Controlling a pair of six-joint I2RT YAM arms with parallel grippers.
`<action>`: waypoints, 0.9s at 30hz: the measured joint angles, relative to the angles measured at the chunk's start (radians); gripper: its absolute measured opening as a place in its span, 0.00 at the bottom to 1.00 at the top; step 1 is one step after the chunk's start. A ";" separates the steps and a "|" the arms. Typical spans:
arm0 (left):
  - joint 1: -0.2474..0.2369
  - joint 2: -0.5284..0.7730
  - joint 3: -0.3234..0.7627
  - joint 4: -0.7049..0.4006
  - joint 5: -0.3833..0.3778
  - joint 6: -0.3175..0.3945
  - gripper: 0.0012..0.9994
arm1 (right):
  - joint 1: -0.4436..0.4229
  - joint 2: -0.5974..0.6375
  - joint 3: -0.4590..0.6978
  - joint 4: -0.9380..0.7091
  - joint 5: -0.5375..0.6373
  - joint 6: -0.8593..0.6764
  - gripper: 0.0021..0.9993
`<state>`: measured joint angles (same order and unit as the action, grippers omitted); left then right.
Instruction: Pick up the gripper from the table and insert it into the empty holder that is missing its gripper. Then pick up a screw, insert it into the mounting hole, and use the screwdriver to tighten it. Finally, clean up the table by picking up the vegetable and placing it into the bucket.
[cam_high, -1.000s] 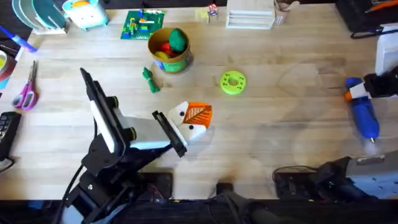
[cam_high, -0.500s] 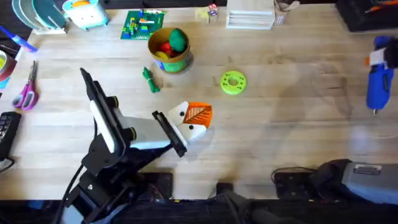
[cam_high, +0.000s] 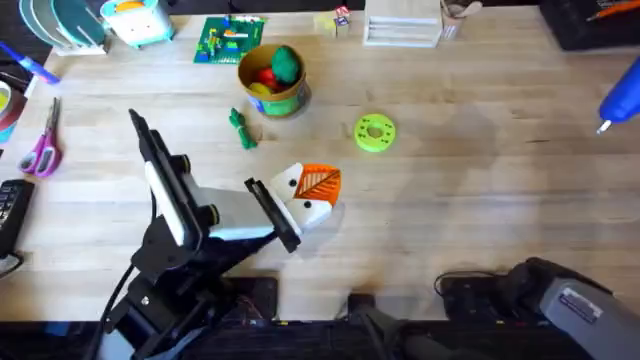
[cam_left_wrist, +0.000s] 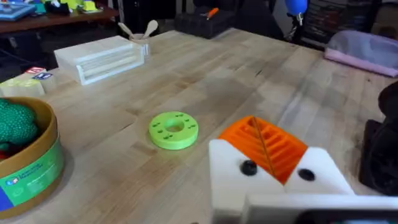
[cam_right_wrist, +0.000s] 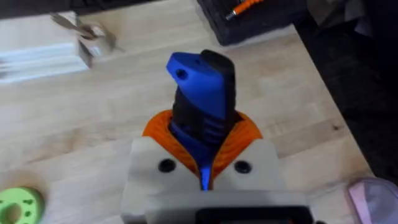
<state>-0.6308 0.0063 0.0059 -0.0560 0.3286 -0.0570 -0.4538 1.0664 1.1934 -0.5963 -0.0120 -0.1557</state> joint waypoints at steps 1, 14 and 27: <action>0.000 0.000 0.000 0.000 0.000 0.000 0.01 | 0.018 -0.030 -0.005 0.008 -0.008 0.024 0.03; 0.000 0.000 0.000 0.000 0.000 0.000 0.01 | 0.503 -0.350 -0.279 0.396 -0.206 0.153 0.03; 0.000 0.000 0.000 0.000 0.000 0.000 0.01 | 0.989 -0.309 -0.320 0.751 -0.271 0.160 0.03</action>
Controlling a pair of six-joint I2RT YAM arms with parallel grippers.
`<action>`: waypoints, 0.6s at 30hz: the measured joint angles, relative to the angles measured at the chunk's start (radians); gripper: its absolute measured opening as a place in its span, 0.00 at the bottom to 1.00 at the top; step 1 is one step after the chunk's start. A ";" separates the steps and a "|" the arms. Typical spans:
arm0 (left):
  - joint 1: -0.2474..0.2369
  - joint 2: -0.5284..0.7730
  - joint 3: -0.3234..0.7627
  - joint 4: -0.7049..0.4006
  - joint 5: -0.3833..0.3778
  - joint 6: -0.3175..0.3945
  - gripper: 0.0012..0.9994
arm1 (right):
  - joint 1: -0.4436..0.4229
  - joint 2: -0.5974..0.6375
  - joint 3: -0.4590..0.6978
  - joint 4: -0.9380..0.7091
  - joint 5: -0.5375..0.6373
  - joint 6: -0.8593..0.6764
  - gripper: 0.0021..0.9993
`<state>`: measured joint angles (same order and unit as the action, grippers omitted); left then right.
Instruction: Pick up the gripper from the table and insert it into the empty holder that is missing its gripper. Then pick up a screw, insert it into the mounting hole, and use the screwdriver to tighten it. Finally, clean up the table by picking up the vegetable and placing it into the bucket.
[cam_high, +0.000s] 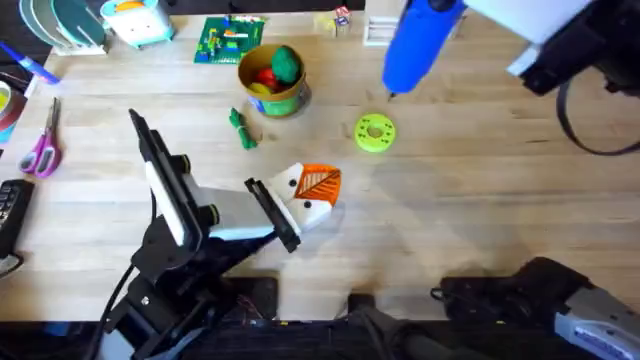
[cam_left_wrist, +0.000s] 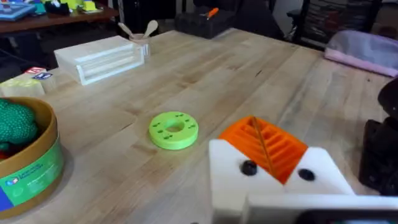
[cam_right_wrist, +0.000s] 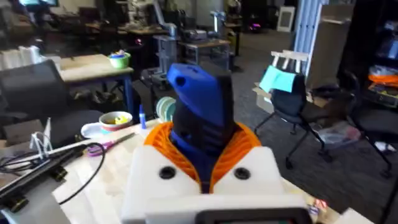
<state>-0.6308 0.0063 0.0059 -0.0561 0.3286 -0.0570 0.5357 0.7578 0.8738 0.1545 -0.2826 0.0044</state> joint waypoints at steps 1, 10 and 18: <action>0.000 0.000 0.000 0.000 0.000 0.000 0.01 | 0.021 0.007 0.000 0.023 -0.001 0.000 0.03; 0.000 0.000 0.000 0.000 0.000 0.000 0.01 | 0.142 0.073 -0.037 0.174 -0.003 0.043 0.03; 0.000 0.000 0.000 0.000 0.000 0.000 0.01 | 0.274 0.144 -0.068 0.228 -0.003 0.074 0.03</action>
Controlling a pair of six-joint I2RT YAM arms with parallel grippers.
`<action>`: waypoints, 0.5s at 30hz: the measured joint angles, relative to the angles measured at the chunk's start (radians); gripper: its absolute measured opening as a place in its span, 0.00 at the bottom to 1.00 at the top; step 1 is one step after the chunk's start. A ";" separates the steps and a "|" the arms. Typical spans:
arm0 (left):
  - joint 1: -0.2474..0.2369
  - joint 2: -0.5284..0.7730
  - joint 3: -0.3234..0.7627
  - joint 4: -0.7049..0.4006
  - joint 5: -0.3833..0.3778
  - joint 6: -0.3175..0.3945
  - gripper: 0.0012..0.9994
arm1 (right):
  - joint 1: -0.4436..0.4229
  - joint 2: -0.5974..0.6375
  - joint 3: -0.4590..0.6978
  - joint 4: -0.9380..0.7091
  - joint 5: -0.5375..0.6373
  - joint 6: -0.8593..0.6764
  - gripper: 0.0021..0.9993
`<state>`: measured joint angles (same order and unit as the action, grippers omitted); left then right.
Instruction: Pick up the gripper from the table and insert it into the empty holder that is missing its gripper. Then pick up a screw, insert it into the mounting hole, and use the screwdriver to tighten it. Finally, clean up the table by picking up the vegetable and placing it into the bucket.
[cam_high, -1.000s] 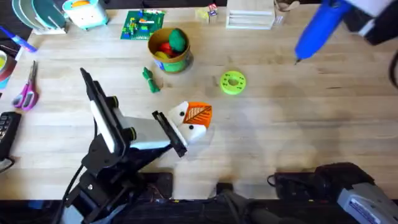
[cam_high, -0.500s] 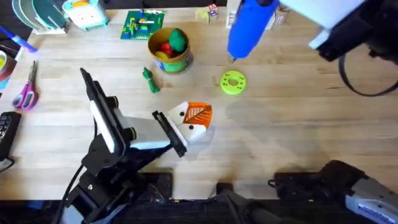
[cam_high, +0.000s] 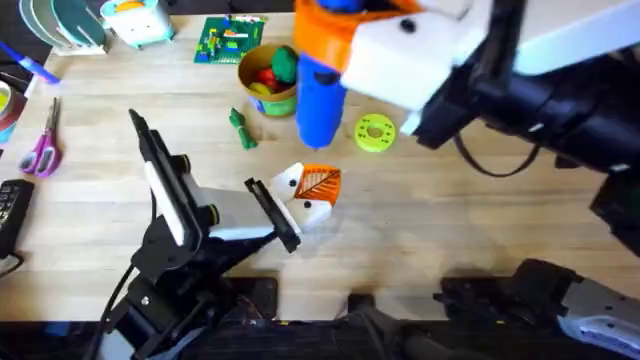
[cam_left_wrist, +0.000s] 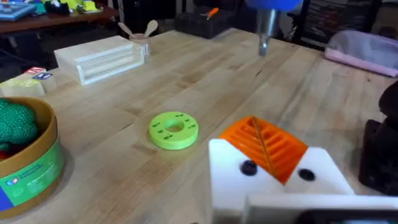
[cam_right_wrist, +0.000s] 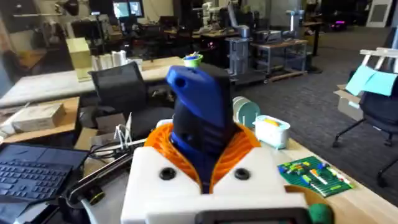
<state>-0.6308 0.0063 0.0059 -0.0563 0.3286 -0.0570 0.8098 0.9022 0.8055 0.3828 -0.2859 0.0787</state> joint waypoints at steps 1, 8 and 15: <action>0.000 0.000 0.000 0.000 0.000 0.000 0.01 | 0.017 0.009 0.000 0.000 0.000 0.001 0.03; 0.000 0.000 0.000 0.000 0.000 0.000 0.01 | 0.097 0.069 0.000 0.067 0.000 0.004 0.03; 0.000 0.000 0.000 0.000 0.000 0.000 0.01 | 0.113 0.125 -0.001 0.072 0.000 0.004 0.03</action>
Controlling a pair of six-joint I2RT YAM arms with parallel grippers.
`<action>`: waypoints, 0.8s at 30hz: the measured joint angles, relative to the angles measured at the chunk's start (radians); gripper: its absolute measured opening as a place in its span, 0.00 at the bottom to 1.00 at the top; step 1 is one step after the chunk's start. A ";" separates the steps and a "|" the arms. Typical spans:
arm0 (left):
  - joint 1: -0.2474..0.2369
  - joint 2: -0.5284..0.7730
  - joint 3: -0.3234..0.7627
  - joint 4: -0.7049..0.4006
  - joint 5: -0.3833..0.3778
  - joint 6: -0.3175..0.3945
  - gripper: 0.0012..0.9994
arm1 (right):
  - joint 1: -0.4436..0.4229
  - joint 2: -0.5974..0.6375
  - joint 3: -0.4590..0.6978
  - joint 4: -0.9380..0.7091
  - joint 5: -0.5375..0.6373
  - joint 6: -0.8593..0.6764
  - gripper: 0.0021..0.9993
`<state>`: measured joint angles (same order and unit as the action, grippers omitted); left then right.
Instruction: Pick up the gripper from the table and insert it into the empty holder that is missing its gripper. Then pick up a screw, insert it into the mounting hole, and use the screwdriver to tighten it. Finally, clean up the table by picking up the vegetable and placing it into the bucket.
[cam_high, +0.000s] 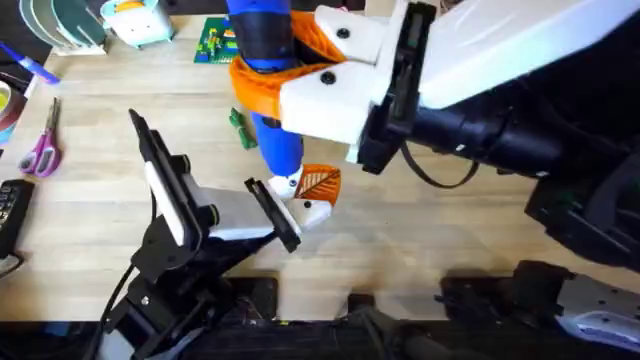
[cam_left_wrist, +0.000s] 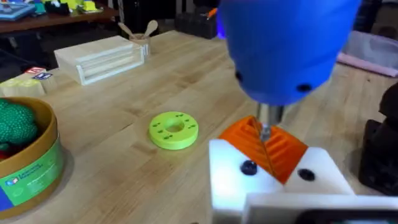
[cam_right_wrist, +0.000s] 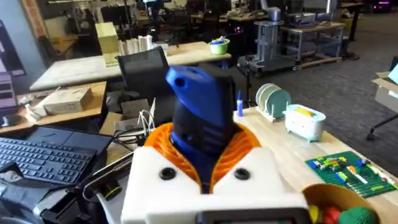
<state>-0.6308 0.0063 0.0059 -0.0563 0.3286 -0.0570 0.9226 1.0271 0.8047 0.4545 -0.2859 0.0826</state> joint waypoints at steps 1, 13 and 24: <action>0.000 0.000 0.000 0.000 0.000 0.000 0.01 | 0.000 0.003 0.000 -0.002 0.000 0.000 0.03; 0.000 0.000 0.000 0.000 0.000 0.000 0.01 | 0.000 0.013 0.000 -0.039 0.000 0.000 0.03; 0.000 0.000 0.000 0.000 0.000 0.000 0.01 | 0.000 0.016 -0.001 -0.044 0.000 -0.002 0.03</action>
<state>-0.6308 0.0063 0.0059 -0.0563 0.3286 -0.0570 0.9226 1.0428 0.8040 0.4103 -0.2855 0.0808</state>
